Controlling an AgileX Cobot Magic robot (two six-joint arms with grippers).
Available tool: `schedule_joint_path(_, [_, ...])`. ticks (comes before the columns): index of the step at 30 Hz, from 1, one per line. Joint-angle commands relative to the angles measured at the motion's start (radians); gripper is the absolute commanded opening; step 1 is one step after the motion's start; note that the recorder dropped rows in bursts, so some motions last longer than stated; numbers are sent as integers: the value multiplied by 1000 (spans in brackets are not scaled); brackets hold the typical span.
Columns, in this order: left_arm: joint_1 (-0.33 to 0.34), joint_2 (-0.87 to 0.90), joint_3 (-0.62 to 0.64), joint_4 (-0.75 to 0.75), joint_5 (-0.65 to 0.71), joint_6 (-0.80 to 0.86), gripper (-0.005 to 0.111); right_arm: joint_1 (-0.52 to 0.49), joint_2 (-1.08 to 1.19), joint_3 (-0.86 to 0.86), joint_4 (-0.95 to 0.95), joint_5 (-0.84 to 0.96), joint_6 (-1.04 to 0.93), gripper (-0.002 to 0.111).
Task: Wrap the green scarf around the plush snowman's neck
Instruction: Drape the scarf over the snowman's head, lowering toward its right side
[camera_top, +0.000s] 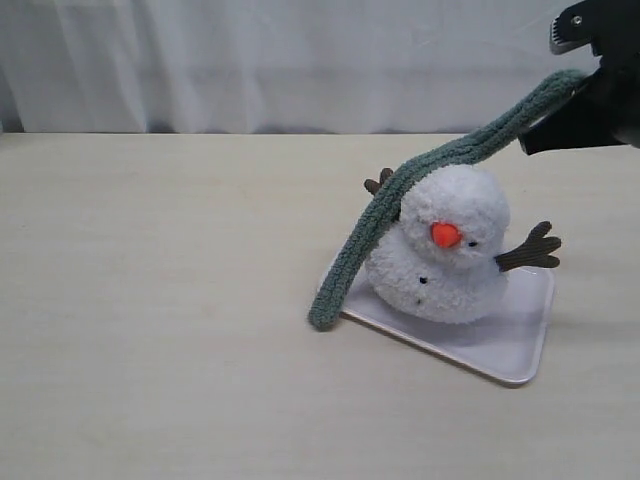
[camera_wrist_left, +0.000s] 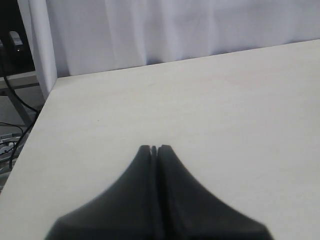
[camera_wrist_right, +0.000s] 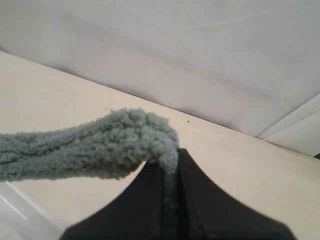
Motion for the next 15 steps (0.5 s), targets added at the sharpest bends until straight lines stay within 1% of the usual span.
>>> schedule_joint_path(1, [1,-3,3,-4,-11,-4,0,-6,12,7,164,22,-135,4])
schedule_joint_path(2, [1,-3,3,-4,-11,-4,0,-6,17,7,199,18,-205,4])
schedule_joint_path(3, [1,-3,3,-4,-11,-4,0,-6,19,13,199,10,-231,4])
schedule_joint_path(13, [1,-3,3,-4,-13,-4,0,-1,13,87,199,-35,-233,4])
schedule_joint_path(15, [1,-3,3,-4,-13,-4,0,-1,6,102,199,-67,-233,4])
